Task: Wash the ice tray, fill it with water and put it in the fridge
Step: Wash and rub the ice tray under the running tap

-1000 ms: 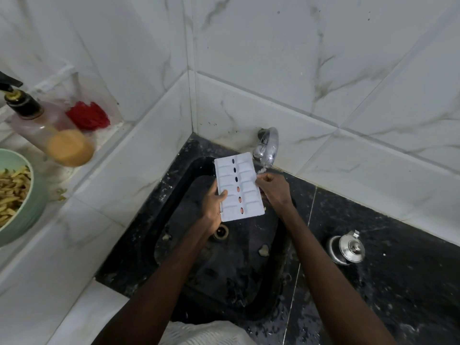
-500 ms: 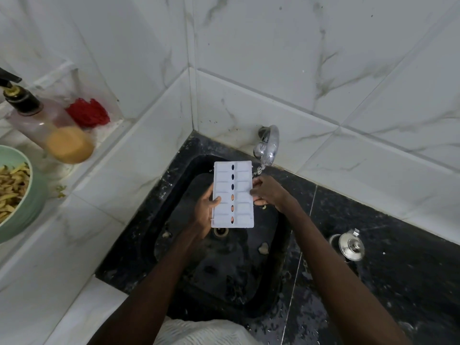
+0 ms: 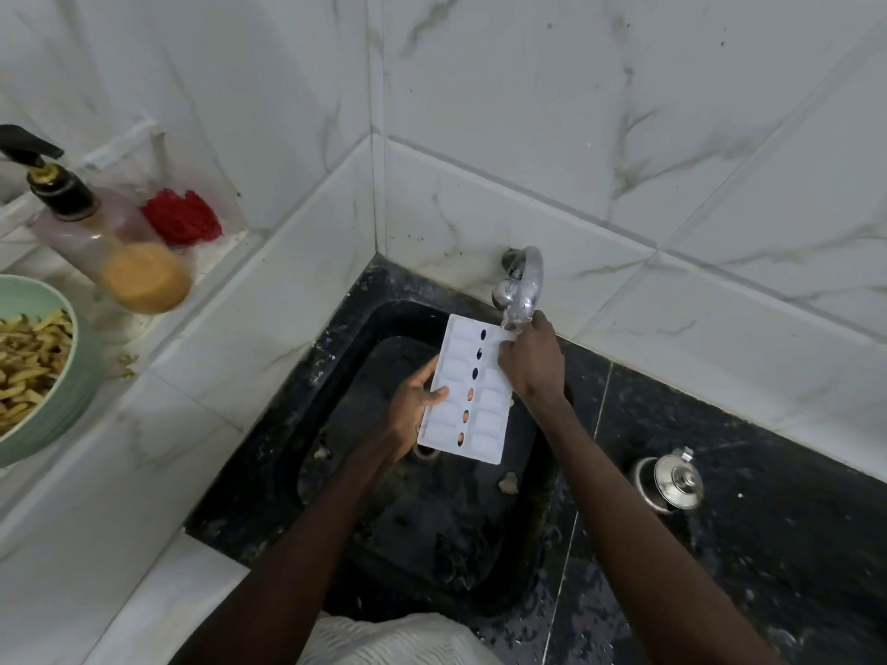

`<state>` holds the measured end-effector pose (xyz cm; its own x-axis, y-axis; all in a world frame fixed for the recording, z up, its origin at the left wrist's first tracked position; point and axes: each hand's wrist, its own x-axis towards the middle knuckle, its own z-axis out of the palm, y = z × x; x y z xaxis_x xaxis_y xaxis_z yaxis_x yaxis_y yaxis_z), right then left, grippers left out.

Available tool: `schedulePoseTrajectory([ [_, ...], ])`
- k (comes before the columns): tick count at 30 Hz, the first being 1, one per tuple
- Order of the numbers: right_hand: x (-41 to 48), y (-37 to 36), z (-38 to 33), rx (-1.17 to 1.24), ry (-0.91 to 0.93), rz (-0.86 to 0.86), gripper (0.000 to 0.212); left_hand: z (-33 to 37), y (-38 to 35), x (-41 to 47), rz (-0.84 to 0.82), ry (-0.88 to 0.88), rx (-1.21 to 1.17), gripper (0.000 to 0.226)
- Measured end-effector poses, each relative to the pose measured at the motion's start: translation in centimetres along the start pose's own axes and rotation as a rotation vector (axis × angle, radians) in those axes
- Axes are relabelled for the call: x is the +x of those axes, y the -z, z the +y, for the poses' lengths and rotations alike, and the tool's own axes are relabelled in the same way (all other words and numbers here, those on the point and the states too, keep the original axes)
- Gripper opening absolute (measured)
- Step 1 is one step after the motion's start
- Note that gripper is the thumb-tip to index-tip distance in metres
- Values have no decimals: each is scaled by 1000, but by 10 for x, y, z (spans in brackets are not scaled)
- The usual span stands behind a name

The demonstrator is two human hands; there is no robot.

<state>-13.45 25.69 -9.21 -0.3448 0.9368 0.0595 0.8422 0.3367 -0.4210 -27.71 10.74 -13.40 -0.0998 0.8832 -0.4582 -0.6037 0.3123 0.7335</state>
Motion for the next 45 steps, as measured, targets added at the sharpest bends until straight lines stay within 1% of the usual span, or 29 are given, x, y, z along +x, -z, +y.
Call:
schedulePoseTrajectory([
  [3,-3,-6,5,-97,28,5,29,-1,-5,0,-14,21,14,81],
  [5,-3,-9,7,-108,28,-18,34,-2,-6,1,-37,33,35,78],
  [10,-2,-16,4,-126,95,-81,44,-3,-10,-1,-57,54,66,72],
  [14,1,-20,-6,-165,113,-93,35,-2,-16,-2,-52,48,38,72],
  [16,1,-21,-11,-134,100,-75,29,1,-15,0,-55,38,45,70],
  [18,-2,-22,-13,-106,119,-28,30,6,-15,0,-46,51,53,66],
  [21,-11,-28,-10,-157,229,32,35,10,-14,0,-66,84,99,69],
  [24,-17,-33,-10,-180,315,73,33,7,-12,0,-62,111,123,65],
  [26,-20,-34,-8,-176,325,68,39,5,-11,1,-45,127,135,67],
  [28,-27,-35,-4,-222,323,48,48,4,-11,2,-55,135,162,68],
  [32,-40,-28,8,-378,380,46,52,7,-17,2,-71,163,194,60],
  [33,-42,-27,12,-394,401,35,55,8,-20,2,-75,169,197,59],
  [35,-48,-26,18,-412,429,-9,68,7,-25,4,-71,183,199,59],
  [37,-60,-26,21,-404,440,-51,73,4,-34,6,-53,183,172,61],
  [39,-73,-25,20,-375,462,-43,69,2,-43,9,-20,163,142,63],
  [41,-84,-22,19,-270,488,-69,64,0,-50,11,20,156,105,60],
  [43,-92,-15,13,-89,381,-162,52,-1,-52,13,51,159,74,57],
  [44,-95,-9,7,-18,324,-195,49,-1,-53,13,74,158,63,57],
  [45,-96,-2,2,16,281,-200,52,-3,-53,14,99,164,36,56],
])
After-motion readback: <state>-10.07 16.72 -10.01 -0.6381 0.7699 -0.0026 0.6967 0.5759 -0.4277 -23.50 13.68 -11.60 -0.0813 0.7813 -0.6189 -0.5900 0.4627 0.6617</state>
